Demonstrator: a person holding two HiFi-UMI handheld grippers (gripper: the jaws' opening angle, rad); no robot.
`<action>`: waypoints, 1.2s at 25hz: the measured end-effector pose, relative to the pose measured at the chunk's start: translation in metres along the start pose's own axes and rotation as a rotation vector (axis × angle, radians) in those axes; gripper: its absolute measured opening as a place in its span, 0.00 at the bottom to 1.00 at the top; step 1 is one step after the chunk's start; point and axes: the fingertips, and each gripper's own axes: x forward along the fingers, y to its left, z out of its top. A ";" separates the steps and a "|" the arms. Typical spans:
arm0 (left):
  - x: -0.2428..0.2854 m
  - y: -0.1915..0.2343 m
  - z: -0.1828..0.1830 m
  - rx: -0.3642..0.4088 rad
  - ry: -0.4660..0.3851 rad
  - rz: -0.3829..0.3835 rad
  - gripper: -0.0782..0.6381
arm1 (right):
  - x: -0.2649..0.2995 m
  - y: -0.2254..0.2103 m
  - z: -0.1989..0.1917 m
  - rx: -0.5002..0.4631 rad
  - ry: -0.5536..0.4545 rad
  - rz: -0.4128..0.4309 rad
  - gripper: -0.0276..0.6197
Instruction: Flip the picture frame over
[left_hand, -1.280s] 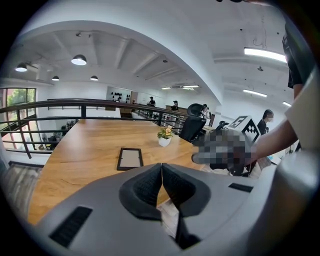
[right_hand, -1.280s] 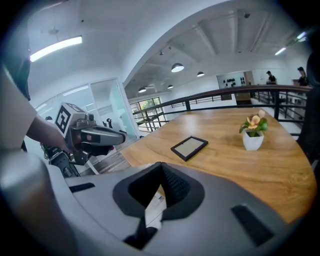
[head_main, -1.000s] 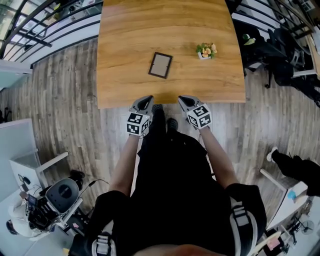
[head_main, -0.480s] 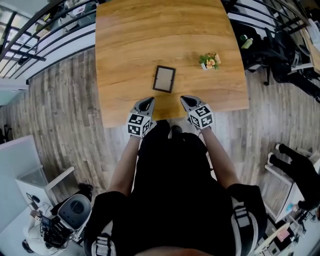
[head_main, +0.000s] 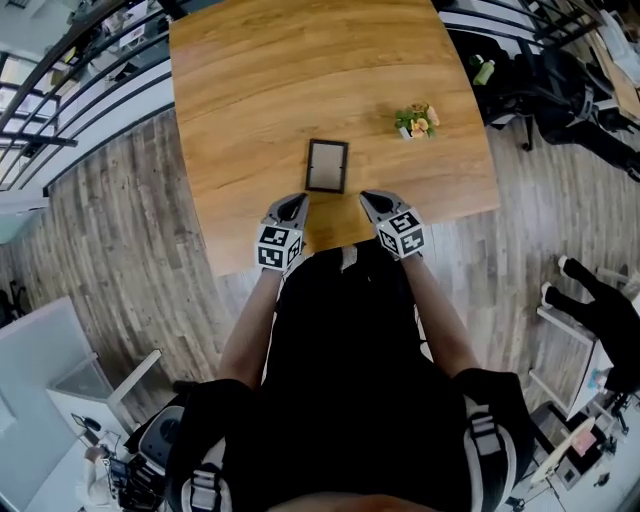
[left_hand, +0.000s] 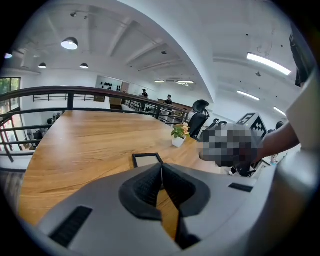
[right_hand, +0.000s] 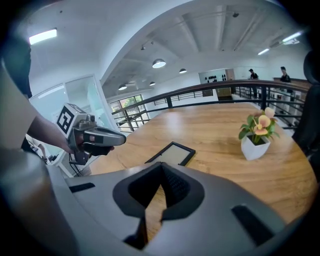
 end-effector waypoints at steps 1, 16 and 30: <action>0.002 0.000 0.000 0.003 0.004 -0.005 0.14 | 0.001 -0.001 -0.001 0.007 0.002 -0.003 0.06; 0.045 0.020 -0.027 -0.016 0.099 0.036 0.14 | 0.020 -0.025 -0.008 0.010 0.058 0.027 0.05; 0.077 0.043 -0.057 -0.073 0.211 0.121 0.14 | 0.030 -0.055 -0.016 0.030 0.122 0.051 0.05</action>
